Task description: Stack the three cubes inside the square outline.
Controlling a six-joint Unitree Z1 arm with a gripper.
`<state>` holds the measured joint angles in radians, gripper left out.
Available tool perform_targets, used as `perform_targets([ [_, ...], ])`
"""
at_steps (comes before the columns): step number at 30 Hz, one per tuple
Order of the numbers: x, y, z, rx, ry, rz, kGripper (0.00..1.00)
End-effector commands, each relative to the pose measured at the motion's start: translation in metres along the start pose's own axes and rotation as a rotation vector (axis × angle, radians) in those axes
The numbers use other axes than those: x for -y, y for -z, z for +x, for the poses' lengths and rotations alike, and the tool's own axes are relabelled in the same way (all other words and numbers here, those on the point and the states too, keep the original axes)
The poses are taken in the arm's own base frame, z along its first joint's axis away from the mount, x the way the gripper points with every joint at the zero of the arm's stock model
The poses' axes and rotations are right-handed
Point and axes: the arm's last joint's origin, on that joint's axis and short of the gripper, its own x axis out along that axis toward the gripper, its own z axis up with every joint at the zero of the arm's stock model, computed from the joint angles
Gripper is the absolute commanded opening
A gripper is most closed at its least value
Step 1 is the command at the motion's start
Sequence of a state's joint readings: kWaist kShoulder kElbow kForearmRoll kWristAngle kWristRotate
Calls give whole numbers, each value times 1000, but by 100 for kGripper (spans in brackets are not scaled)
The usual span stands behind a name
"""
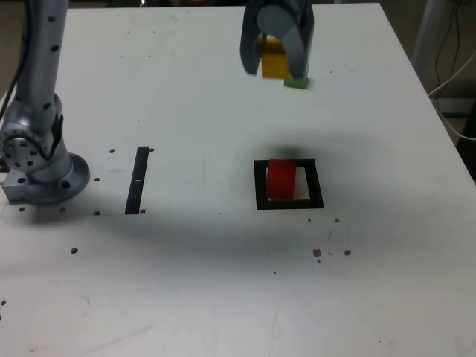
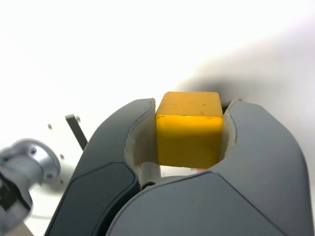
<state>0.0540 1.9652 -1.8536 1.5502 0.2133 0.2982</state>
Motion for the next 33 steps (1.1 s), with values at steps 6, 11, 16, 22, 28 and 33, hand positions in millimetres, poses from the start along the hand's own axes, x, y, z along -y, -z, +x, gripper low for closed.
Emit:
perform_targets([
  [6,65,-16,2,-23,34,7,26],
  [11,86,-25,9,-40,78,-12,26],
  [16,92,-33,17,-54,103,-26,27],
  [22,94,-45,32,-83,95,-24,27],
  [28,92,-53,52,-117,98,-15,27],
  [33,87,-52,60,-119,110,-15,28],
])
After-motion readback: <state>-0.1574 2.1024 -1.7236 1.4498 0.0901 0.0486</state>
